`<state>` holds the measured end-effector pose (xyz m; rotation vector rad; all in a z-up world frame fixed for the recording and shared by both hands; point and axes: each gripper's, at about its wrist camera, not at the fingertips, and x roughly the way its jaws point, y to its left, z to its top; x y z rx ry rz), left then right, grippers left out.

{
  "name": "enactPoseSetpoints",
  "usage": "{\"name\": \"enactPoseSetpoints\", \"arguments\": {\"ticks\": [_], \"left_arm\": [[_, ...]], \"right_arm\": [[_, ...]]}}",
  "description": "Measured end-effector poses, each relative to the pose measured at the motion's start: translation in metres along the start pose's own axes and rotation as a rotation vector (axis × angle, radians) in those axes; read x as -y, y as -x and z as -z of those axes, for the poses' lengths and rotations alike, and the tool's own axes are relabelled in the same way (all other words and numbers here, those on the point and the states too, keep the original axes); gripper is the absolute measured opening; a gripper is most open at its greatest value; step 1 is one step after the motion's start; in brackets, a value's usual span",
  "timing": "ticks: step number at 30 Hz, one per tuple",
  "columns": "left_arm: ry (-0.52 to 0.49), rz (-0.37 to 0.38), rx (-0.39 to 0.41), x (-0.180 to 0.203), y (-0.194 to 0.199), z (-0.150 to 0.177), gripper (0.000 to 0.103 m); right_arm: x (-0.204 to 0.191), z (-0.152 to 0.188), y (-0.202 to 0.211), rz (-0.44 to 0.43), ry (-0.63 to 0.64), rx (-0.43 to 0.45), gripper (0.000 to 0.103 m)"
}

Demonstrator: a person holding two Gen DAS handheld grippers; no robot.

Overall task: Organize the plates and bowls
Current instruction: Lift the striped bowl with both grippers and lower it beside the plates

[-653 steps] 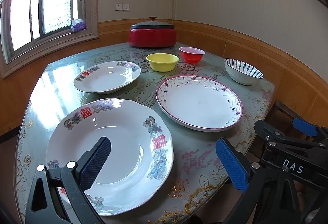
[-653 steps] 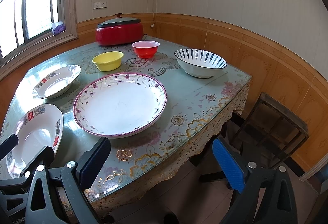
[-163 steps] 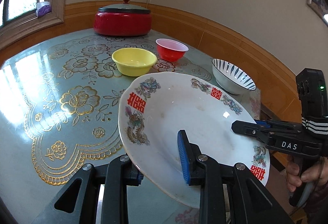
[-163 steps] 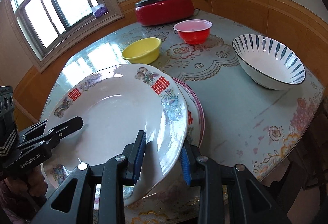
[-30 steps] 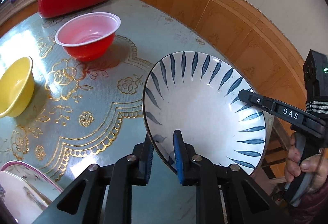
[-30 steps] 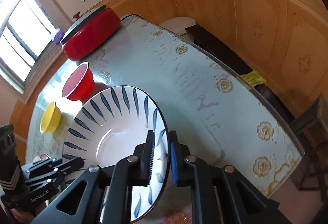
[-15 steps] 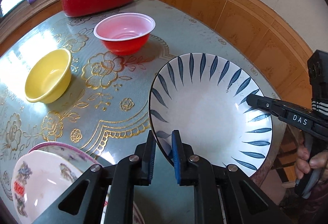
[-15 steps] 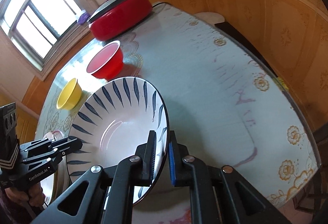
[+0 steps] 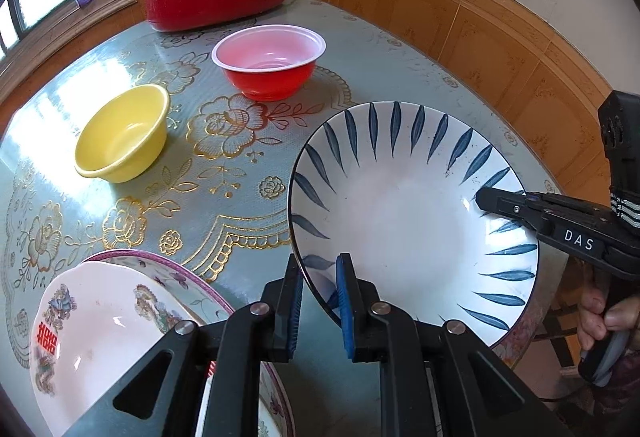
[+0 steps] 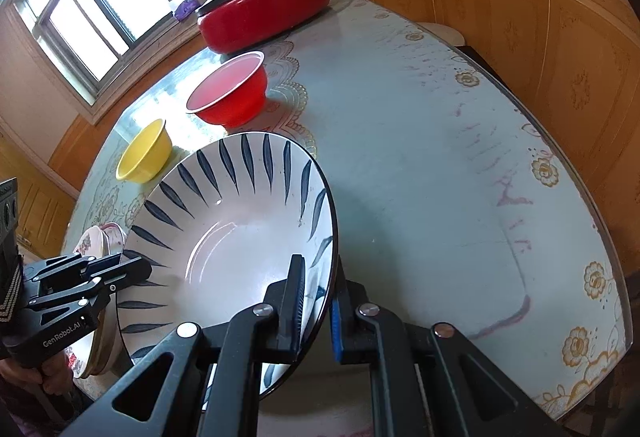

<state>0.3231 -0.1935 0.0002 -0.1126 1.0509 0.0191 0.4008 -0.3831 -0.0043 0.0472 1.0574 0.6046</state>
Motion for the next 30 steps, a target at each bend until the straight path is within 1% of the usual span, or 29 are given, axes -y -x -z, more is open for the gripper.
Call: {"name": "enactPoseSetpoints", "arguments": {"ticks": [2, 9, 13, 14, 18, 21, 22, 25, 30], "left_arm": [[-0.004, 0.001, 0.001, -0.002, 0.0, 0.0, 0.017], [-0.005, 0.039, 0.016, -0.006, 0.002, 0.0, 0.017], [0.021, 0.073, 0.036, -0.013, 0.007, -0.001, 0.018], [0.018, 0.075, 0.04, -0.014, 0.007, -0.001, 0.021], [0.015, 0.1, 0.04, -0.016, 0.008, -0.001, 0.021], [0.024, 0.124, 0.047, -0.024, 0.012, -0.003, 0.021], [0.033, 0.137, 0.044, -0.027, 0.013, -0.004, 0.021], [0.024, 0.145, 0.059, -0.032, 0.016, -0.007, 0.021], [0.042, 0.183, 0.064, -0.044, 0.018, -0.009, 0.021]], "right_arm": [[-0.003, 0.002, 0.0, 0.013, 0.002, -0.001, 0.01], [-0.01, 0.005, -0.003, 0.069, -0.032, -0.008, 0.01], [-0.013, 0.007, -0.002, 0.097, -0.06, -0.011, 0.01], [-0.013, 0.007, -0.002, 0.107, -0.069, -0.007, 0.01], [-0.012, 0.005, 0.004, 0.137, -0.134, 0.012, 0.012], [-0.013, 0.003, 0.017, 0.156, -0.164, 0.058, 0.014], [-0.014, 0.002, 0.02, 0.167, -0.171, 0.068, 0.016], [-0.019, 0.002, 0.032, 0.209, -0.188, 0.108, 0.018], [-0.031, 0.009, 0.039, 0.239, -0.195, 0.12, 0.018]]}}
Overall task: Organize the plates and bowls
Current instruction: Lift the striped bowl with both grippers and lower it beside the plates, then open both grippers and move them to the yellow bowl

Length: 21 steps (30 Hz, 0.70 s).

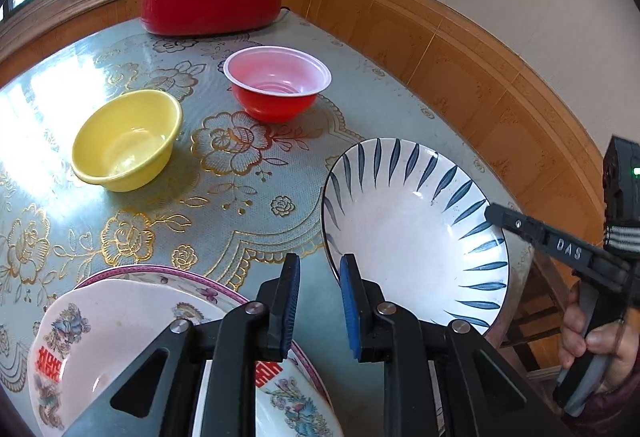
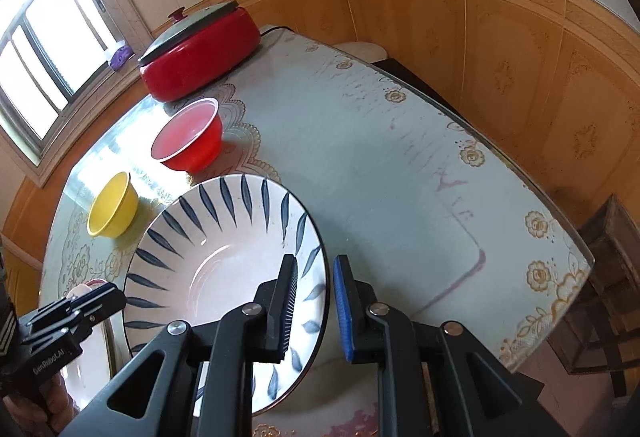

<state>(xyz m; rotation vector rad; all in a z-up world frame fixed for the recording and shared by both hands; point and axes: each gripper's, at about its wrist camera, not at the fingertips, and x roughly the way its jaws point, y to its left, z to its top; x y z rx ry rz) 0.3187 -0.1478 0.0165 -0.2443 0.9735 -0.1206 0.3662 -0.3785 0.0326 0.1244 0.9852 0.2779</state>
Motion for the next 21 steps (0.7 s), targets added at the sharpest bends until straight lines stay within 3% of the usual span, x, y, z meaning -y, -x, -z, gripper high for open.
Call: {"name": "enactPoseSetpoints", "arguments": {"ticks": [9, 14, 21], "left_arm": [[0.006, 0.063, 0.013, -0.004, 0.003, -0.007, 0.021], [0.047, 0.023, 0.033, -0.014, 0.008, -0.014, 0.021], [0.152, -0.025, 0.065, -0.023, 0.01, -0.03, 0.021]], "right_arm": [[-0.017, 0.006, 0.017, -0.036, 0.008, 0.028, 0.02], [-0.032, -0.009, 0.002, -0.143, 0.01, -0.011, 0.02], [-0.061, -0.045, -0.024, -0.248, 0.107, -0.077, 0.02]]}}
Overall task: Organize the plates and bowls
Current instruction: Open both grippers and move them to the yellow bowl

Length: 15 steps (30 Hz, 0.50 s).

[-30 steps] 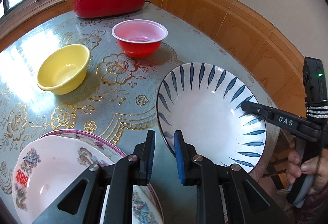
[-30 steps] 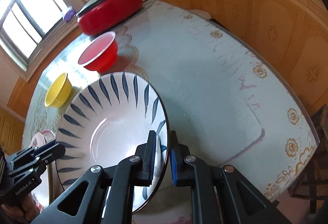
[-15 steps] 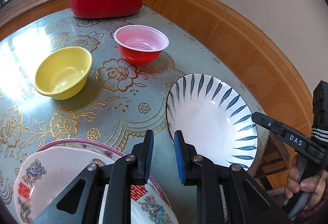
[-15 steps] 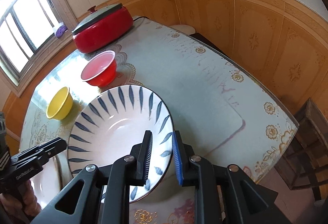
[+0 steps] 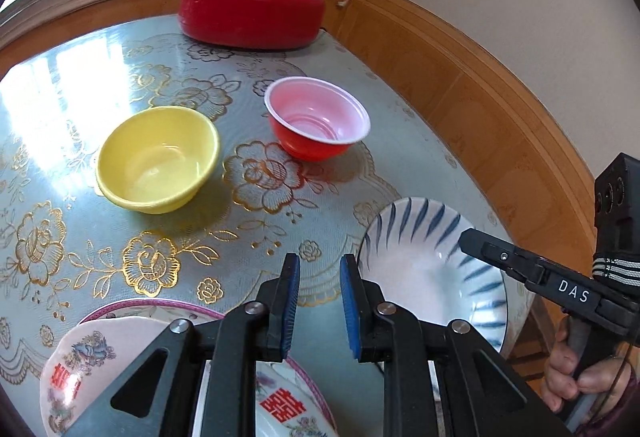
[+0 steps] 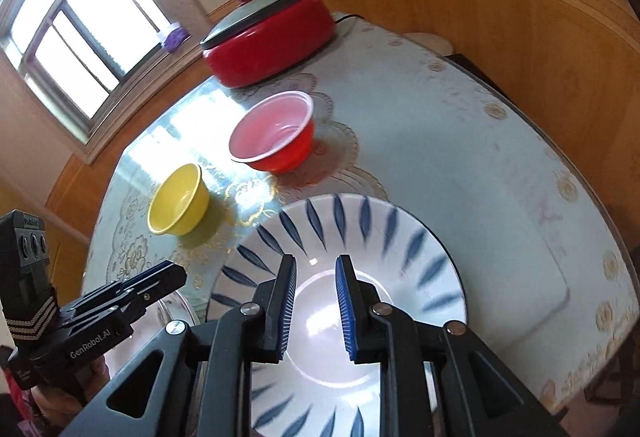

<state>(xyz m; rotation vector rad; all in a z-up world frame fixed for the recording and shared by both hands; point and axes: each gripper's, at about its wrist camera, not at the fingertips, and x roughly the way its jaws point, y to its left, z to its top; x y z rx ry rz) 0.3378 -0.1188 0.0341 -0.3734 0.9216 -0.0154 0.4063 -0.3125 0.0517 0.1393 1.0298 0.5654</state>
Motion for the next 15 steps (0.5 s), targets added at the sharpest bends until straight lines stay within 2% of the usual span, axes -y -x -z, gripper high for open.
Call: {"name": "enactPoseSetpoints", "arguments": {"ticks": [6, 9, 12, 15], "left_arm": [[0.123, -0.092, 0.037, -0.017, 0.002, -0.007, 0.021], [0.158, -0.119, 0.054, -0.018, 0.002, -0.01, 0.021], [0.199, -0.153, 0.073, -0.024, 0.003, -0.011, 0.021], [0.23, -0.177, 0.064, -0.033, 0.0, -0.013, 0.021]], "right_arm": [[-0.022, -0.028, -0.019, -0.08, 0.135, -0.056, 0.02], [-0.028, -0.042, -0.03, -0.105, 0.135, -0.061, 0.02], [-0.036, -0.051, -0.042, -0.16, 0.162, -0.1, 0.02], [-0.044, -0.052, -0.056, -0.173, 0.189, -0.136, 0.02]]}}
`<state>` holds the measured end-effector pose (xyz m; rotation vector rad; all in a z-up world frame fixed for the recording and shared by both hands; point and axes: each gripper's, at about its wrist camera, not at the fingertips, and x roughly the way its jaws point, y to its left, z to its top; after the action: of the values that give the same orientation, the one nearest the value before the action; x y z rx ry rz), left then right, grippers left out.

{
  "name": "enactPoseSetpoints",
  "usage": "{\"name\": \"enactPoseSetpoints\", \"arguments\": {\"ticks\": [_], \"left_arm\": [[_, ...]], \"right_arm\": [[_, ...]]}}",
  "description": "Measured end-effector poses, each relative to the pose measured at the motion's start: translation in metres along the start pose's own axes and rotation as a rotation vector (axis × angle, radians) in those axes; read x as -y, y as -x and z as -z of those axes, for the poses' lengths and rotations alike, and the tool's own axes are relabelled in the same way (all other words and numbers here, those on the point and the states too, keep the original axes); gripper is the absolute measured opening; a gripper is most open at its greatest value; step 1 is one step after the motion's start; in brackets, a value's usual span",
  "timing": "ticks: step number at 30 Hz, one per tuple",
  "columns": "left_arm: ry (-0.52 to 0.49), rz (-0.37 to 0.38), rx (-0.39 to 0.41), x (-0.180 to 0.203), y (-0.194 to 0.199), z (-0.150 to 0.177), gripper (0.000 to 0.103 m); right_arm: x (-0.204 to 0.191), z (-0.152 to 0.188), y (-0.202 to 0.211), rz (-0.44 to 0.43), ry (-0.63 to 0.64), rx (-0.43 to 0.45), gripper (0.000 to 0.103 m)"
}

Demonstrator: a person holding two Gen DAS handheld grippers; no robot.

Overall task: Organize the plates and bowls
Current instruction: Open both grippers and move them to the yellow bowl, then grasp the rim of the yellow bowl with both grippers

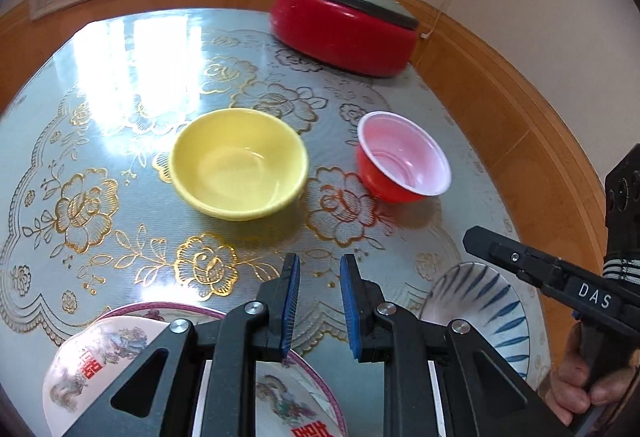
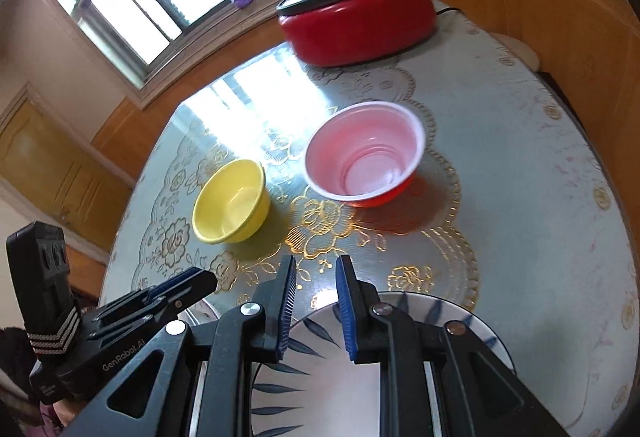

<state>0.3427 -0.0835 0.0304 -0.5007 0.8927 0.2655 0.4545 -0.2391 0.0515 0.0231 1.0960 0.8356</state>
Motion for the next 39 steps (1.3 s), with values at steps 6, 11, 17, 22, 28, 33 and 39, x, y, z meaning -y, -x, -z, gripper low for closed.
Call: {"name": "enactPoseSetpoints", "arguments": {"ticks": [6, 11, 17, 22, 28, 33, 39], "left_arm": [[0.038, -0.025, 0.005, -0.017, -0.006, -0.011, 0.021], [0.101, -0.04, 0.024, -0.049, -0.005, -0.028, 0.022], [0.135, -0.042, 0.042, -0.077, -0.01, -0.045, 0.022], [0.141, -0.05, 0.027, -0.09, -0.022, -0.052, 0.022], [0.123, -0.049, 0.011, -0.09, -0.033, -0.056, 0.022], [0.116, -0.061, 0.002, -0.091, -0.041, -0.062, 0.022], [0.06, -0.086, 0.006, -0.082, -0.041, -0.057, 0.022]], "right_arm": [[0.001, -0.011, -0.023, -0.056, -0.054, -0.045, 0.023], [-0.022, -0.023, -0.048, -0.078, -0.041, -0.078, 0.026], [-0.042, -0.035, -0.075, -0.085, -0.057, -0.089, 0.026], [-0.05, -0.046, -0.094, -0.065, -0.066, -0.088, 0.026], [-0.049, -0.051, -0.114, -0.05, -0.073, -0.122, 0.026], [-0.053, -0.055, -0.124, -0.026, -0.033, -0.116, 0.024], [-0.053, -0.051, -0.125, 0.009, 0.01, -0.123, 0.012]]}}
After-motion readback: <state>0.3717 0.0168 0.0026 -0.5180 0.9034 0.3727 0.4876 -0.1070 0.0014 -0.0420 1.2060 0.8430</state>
